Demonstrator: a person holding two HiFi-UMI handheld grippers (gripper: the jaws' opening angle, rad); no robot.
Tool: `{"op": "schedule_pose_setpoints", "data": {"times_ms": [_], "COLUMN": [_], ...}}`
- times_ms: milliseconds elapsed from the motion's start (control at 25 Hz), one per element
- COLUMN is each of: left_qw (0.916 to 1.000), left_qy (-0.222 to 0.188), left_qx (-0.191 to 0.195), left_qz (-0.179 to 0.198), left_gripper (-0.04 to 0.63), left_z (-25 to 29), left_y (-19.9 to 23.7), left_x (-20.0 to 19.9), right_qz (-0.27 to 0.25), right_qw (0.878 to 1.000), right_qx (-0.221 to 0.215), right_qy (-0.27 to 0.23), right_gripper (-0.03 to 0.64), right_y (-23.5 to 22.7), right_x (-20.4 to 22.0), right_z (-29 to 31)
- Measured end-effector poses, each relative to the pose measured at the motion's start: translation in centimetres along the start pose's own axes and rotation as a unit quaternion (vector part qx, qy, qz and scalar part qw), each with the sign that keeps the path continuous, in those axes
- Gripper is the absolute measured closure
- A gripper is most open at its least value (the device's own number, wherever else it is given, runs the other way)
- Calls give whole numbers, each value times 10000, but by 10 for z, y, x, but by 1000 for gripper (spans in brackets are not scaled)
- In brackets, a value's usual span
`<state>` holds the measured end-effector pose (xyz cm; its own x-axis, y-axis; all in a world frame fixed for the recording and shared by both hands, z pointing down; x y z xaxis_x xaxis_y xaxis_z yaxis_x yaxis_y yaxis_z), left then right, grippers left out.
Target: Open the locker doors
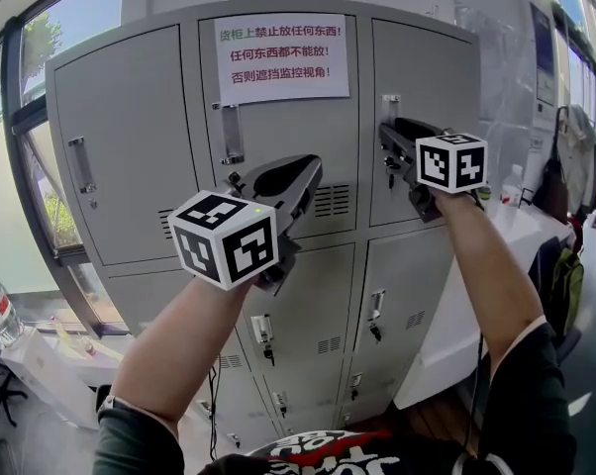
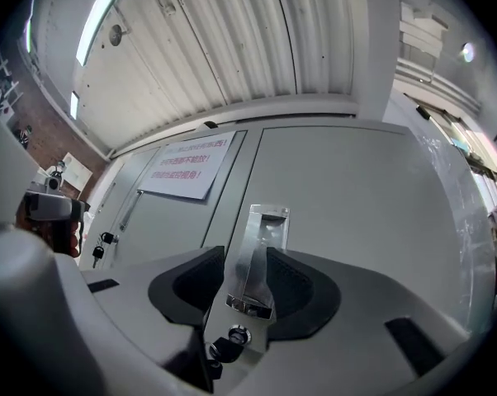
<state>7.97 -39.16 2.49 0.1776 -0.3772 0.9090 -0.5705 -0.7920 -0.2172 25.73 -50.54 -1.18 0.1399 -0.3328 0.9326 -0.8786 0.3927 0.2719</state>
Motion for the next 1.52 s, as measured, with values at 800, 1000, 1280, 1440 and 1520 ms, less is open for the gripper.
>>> {"op": "schedule_pose_setpoints", "data": {"times_ms": [800,1000,1280,1440,1520], "left_qw": [9997,9996,9994,9994,9994], "left_qy": [78,94,154,143,128], "left_qx": [-205,-180,-187,-218,-212], "left_qz": [-124,-204,-232,-242,-261], "left_gripper": [588,588,588,588,588], "left_z": [-26,-29,-40,-46,-48], "left_y": [22,22,25,30,31], "left_x": [13,16,20,20,20], "right_qz": [326,96,102,98,107], "right_qw": [9969,9960,9945,9949,9953], "right_qx": [-381,177,485,467,441], "right_qy": [605,873,920,885,857], "right_gripper": [446,480,485,482,480], "right_y": [11,9,9,10,10], "right_x": [3,0,0,-4,-6], "right_z": [4,-1,-5,-17,-24]}}
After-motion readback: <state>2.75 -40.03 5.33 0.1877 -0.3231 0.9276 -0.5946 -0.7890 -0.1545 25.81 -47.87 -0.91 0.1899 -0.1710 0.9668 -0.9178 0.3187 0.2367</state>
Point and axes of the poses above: the fingertips, and each gripper's own axes: z forward along the fingers, y to its left, x out of its underside, the point moved 2 cm from there along -z, backward along the fingers
